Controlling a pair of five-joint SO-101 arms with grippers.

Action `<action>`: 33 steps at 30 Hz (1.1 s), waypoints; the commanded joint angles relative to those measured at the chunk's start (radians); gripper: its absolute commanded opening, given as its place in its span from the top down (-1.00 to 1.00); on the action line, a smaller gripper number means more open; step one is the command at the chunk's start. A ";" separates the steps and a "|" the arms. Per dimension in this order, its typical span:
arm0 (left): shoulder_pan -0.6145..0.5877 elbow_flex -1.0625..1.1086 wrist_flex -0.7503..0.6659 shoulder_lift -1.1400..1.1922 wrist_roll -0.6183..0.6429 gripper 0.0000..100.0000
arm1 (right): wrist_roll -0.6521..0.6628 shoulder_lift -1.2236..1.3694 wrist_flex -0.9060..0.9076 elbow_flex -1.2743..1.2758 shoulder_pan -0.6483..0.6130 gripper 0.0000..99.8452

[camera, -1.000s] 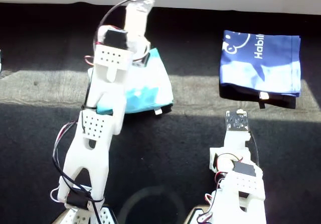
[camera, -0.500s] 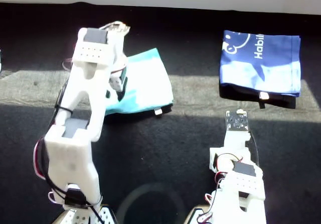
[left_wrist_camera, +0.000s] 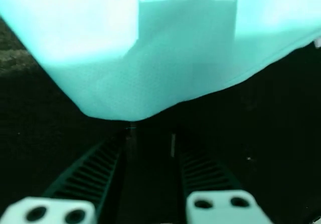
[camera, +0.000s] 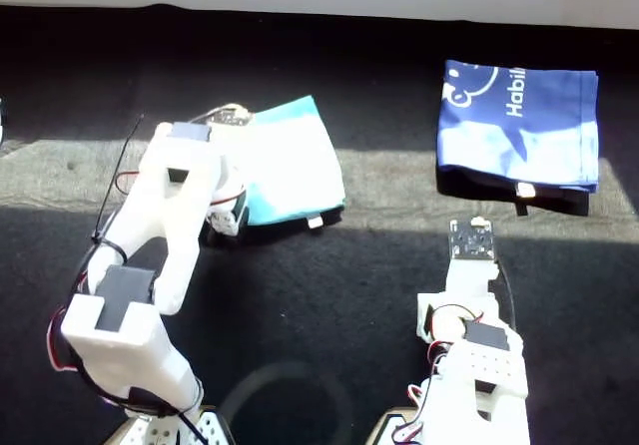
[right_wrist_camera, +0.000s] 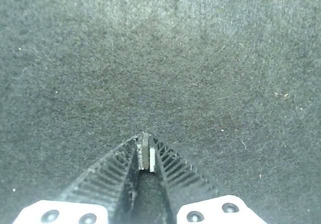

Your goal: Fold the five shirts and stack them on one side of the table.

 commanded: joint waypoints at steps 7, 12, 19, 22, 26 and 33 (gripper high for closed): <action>0.004 -0.145 -0.021 -0.157 -0.003 0.97 | -0.009 0.001 -0.018 0.010 0.004 0.98; -0.005 -0.119 -0.103 -0.058 -0.002 0.98 | -0.009 0.001 -0.018 0.010 0.004 0.98; -0.018 -0.127 -0.086 0.076 0.000 0.98 | -0.009 0.001 -0.018 0.010 0.004 0.98; -0.018 -0.105 -0.046 0.076 0.017 0.98 | -0.009 0.001 -0.018 0.010 0.004 0.98; -0.022 -0.059 -0.074 0.087 0.021 0.98 | -0.009 0.001 -0.018 0.008 0.004 0.98; -0.022 -0.051 -0.124 0.068 0.023 0.98 | -0.009 0.001 -0.018 0.008 0.004 0.98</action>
